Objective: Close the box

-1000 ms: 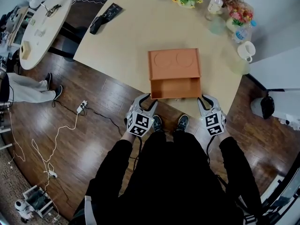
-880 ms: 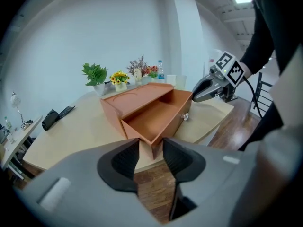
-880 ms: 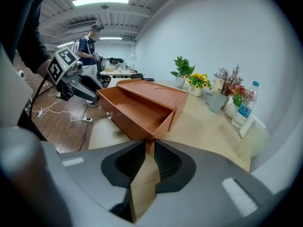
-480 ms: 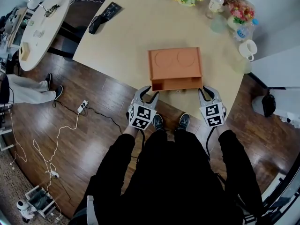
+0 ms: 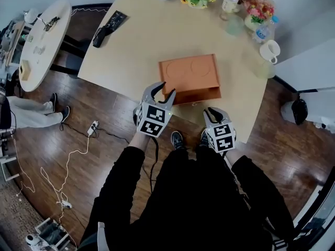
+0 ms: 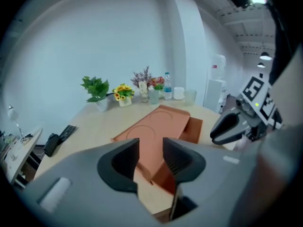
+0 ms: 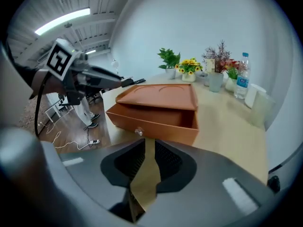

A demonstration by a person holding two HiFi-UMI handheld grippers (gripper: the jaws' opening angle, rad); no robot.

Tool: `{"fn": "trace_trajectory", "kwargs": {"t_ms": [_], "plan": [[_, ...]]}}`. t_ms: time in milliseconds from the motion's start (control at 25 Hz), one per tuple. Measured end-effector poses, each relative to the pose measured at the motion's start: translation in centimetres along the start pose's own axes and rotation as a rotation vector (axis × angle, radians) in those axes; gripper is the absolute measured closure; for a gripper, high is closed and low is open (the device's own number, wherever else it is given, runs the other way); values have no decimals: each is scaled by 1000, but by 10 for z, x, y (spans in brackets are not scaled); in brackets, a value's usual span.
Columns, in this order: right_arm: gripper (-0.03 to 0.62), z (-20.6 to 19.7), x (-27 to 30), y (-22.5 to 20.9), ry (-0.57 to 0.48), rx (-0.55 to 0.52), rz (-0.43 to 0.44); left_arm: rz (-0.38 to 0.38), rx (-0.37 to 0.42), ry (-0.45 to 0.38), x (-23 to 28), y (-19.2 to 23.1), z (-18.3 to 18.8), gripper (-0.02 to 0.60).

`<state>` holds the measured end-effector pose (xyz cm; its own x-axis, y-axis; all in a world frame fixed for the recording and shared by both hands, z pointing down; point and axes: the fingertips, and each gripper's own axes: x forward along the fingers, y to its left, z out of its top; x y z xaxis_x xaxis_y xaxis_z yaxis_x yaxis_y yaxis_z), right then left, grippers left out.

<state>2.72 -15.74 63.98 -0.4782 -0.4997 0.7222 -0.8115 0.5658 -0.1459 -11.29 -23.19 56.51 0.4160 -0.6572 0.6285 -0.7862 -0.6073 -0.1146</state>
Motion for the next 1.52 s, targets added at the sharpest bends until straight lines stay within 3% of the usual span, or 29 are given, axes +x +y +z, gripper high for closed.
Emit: {"fn": "trace_trajectory", "kwargs": {"t_ms": [120, 240, 440, 560, 720, 800, 1120, 1520], "plan": [[519, 4, 21, 16, 16, 19, -15, -39, 59, 176, 36, -1, -4, 445], [480, 9, 32, 17, 21, 79, -59, -5, 75, 252, 50, 7, -13, 445], [487, 14, 39, 19, 2, 90, -94, -36, -9, 263, 56, 7, -18, 451], [515, 16, 41, 21, -19, 102, -97, -65, -5, 269, 58, 2, -18, 509], [533, 17, 42, 23, -22, 143, -95, -83, -4, 288, 59, 1, -19, 512], [508, 16, 41, 21, -20, 168, -91, -101, -15, 301, 59, 1, -19, 512], [511, 19, 43, 30, -29, 145, -54, -144, -130, 341, 53, 15, -25, 443], [519, 34, 64, 20, -32, 126, -74, -153, -118, 337, 53, 14, -26, 442]]}}
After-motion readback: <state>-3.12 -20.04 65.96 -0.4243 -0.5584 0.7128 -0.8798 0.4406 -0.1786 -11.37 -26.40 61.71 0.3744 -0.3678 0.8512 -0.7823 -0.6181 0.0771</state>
